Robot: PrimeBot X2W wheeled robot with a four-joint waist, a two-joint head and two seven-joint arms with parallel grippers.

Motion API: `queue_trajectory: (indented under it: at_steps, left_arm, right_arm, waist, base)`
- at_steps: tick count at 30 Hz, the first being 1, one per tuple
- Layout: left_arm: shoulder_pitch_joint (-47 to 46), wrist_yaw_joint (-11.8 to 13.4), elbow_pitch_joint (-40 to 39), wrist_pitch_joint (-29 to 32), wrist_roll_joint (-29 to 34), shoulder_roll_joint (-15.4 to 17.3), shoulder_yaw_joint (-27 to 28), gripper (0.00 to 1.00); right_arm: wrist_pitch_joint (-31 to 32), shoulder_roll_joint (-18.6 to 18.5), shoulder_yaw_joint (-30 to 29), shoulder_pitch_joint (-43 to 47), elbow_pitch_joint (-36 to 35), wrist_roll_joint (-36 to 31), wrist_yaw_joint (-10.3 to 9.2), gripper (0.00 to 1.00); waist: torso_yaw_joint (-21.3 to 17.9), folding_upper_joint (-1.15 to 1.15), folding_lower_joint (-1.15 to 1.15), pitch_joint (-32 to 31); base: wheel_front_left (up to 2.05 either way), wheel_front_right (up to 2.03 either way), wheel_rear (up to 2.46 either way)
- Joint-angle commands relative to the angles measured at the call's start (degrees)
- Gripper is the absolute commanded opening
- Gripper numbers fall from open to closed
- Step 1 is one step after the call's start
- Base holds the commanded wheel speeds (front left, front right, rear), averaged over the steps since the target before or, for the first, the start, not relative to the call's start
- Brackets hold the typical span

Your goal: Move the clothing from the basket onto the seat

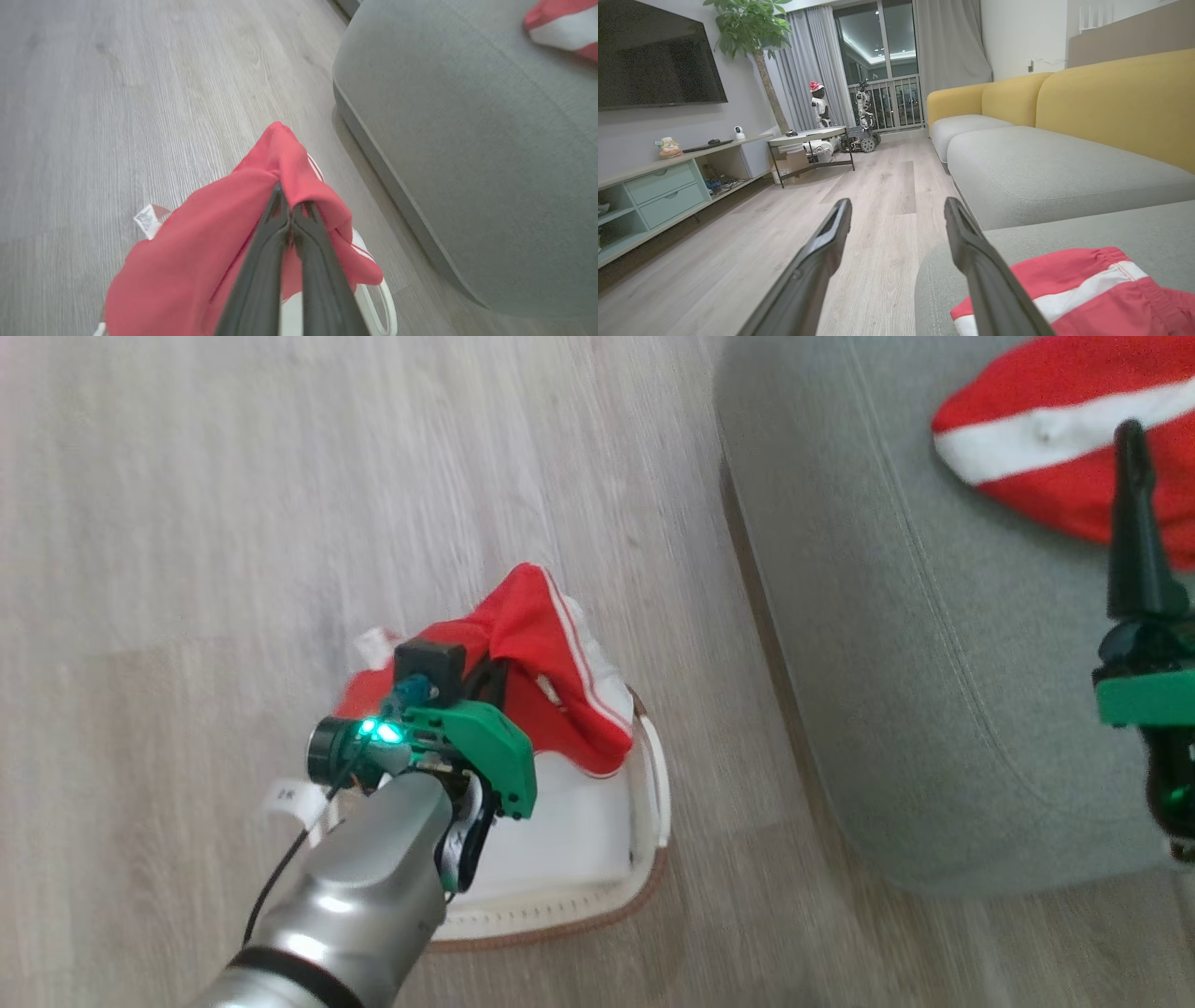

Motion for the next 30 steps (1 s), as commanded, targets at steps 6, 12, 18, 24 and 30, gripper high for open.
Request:
queue_trajectory:
  at_steps: [6,12,18,24,30]
  left_arm:
    - [3.29,0.85,-9.90,-0.77,6.16,2.99,6.16,0.00]
    - [5.39,0.99,-18.51,-0.77,10.56,4.99,8.95,0.00]
    - [5.86,0.39,-25.48,-0.74,12.07,6.86,9.49,0.00]
    - [4.68,0.43,-32.11,1.55,12.63,8.59,8.94,0.00]
    - [2.18,0.82,-38.99,4.91,13.28,9.53,8.43,0.00]
  right_arm:
    - [-0.36,0.00,0.70,3.23,-0.64,-1.39,-0.01,1.00]
    - [-0.36,1.22,1.53,5.59,0.28,-2.42,-0.01,1.00]
    - [-0.36,2.54,2.66,7.91,1.47,-3.40,-0.01,1.00]
    - [-0.36,3.31,3.33,9.66,1.96,-4.18,-0.01,1.00]
    - [-0.36,3.42,5.02,10.86,0.96,-4.08,-0.01,1.00]
  waist:
    - [3.11,-0.01,0.00,-7.10]
    - [4.01,-0.01,0.00,-10.96]
    - [4.69,-0.01,0.00,-14.98]
    - [4.89,-0.01,0.00,-17.74]
    - [5.03,-0.01,0.00,-18.63]
  base:
    - [0.00,0.00,0.00]
    - [0.00,0.00,0.00]
    - [0.00,0.00,0.00]
    - [0.00,0.00,0.00]
    - [0.00,0.00,0.00]
